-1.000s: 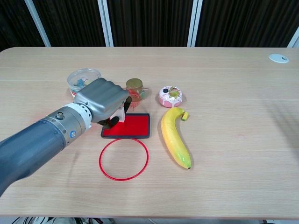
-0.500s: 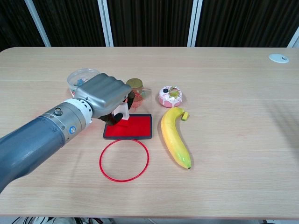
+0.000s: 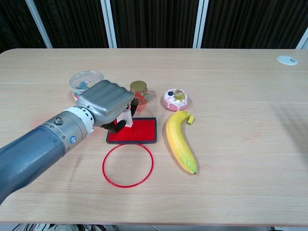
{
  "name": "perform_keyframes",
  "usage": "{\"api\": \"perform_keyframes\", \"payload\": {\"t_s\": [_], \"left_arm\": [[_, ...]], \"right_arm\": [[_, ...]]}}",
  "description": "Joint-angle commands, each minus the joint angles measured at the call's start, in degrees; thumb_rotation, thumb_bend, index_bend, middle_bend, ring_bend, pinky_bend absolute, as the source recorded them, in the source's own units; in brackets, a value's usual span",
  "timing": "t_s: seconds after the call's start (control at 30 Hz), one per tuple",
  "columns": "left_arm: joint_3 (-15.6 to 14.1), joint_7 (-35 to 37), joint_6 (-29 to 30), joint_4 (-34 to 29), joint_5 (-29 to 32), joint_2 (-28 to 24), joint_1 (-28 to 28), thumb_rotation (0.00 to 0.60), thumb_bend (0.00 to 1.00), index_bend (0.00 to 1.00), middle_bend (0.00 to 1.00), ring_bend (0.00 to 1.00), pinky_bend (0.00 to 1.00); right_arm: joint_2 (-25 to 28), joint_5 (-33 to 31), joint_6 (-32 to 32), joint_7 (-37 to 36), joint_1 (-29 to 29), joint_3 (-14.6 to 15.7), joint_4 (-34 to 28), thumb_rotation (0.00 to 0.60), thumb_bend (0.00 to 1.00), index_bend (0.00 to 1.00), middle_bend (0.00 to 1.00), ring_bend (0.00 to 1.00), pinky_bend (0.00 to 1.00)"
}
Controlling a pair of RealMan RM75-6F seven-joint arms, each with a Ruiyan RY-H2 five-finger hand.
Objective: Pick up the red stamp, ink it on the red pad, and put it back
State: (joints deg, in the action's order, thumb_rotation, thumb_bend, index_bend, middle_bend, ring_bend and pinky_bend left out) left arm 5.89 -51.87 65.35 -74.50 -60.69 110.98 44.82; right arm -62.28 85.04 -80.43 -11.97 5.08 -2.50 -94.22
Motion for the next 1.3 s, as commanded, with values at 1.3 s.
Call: {"api": "perform_keyframes", "payload": {"t_s": [1.3], "left_arm": [[2.51,-0.72,1.09,-6.51,-1.9,-4.61,-1.08,0.6,0.53,0.73,0.76,0.59,0.64]], "right_arm": [[0.04,-0.09,0.12,0.0,0.01,-0.05,-0.19,0.6,0.15,0.0,0.0,0.0,0.18]]}}
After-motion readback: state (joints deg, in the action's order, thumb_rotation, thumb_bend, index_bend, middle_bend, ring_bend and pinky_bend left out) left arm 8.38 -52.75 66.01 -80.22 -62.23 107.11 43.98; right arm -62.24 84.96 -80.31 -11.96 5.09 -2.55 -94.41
